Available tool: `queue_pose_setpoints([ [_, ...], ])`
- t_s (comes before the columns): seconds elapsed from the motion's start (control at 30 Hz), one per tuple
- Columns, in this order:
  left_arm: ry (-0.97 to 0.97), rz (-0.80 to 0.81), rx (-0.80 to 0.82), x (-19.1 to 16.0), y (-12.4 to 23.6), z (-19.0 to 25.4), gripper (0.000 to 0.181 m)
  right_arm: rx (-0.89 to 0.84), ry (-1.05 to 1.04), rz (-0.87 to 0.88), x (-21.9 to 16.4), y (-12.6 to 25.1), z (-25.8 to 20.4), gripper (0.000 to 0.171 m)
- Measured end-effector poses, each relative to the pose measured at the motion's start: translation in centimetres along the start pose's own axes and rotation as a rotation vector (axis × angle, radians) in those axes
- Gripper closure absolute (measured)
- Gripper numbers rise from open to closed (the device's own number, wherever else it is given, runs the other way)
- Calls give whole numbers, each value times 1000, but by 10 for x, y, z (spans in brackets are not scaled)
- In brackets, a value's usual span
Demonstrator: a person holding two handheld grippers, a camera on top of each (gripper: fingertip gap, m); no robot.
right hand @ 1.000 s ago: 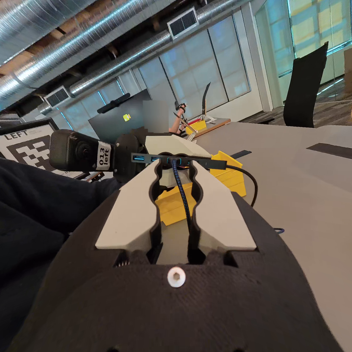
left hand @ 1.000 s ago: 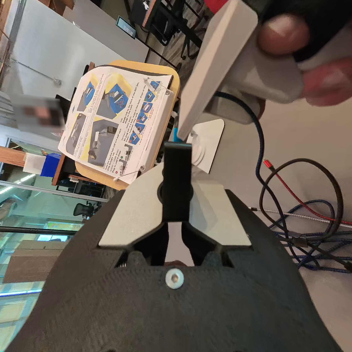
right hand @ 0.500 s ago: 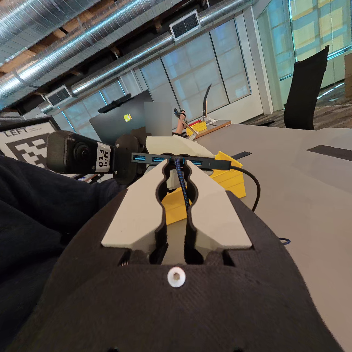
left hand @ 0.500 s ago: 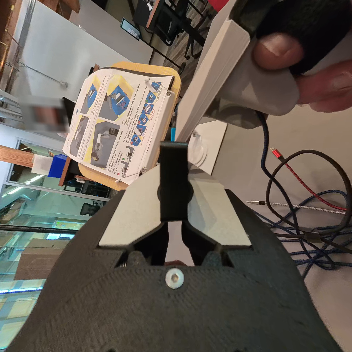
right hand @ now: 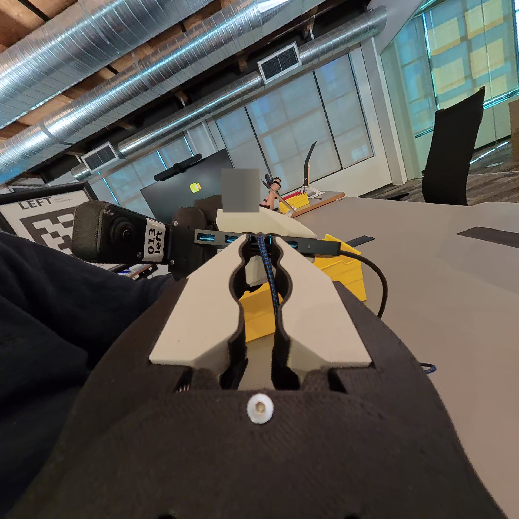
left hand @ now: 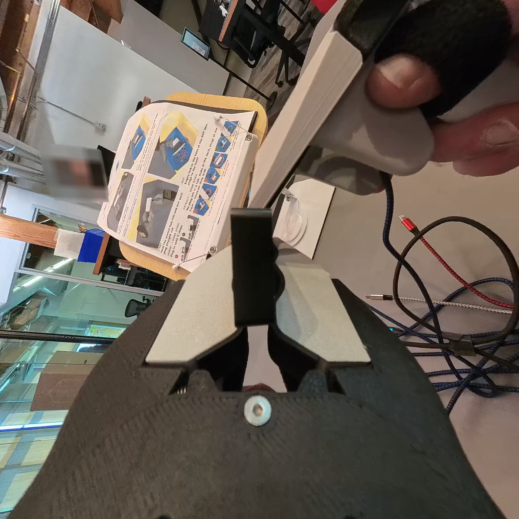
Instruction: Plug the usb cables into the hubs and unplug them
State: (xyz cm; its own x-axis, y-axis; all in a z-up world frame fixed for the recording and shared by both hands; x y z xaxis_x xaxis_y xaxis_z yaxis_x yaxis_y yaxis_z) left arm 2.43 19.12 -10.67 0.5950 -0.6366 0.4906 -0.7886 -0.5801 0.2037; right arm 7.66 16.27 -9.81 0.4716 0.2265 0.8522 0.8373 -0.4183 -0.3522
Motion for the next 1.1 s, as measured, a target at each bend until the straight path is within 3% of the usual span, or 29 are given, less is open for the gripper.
queue_pose_setpoints([
  [0.87, 1, -8, -9, -3, 3, 0, 169, -92, 78, -74, -2, 0, -3, 160],
  [1.1, 7, 43, -37, -2, 9, 1, 169, -31, 33, -99, -2, 2, -6, 160],
])
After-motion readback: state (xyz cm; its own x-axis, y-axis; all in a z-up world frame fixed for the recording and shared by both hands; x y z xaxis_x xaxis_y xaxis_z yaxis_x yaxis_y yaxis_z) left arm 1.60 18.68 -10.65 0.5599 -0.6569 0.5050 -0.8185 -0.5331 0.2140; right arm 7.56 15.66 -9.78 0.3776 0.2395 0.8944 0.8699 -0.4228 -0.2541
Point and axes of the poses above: each gripper's, where its closed fingertips meet, y back along the fingers, x out of its top, z = x × y across the jaws, the point moved 4 cm from there along y, back along the fingers, and after that the axes turned 5 degrees about z, right-handed, at the moved point
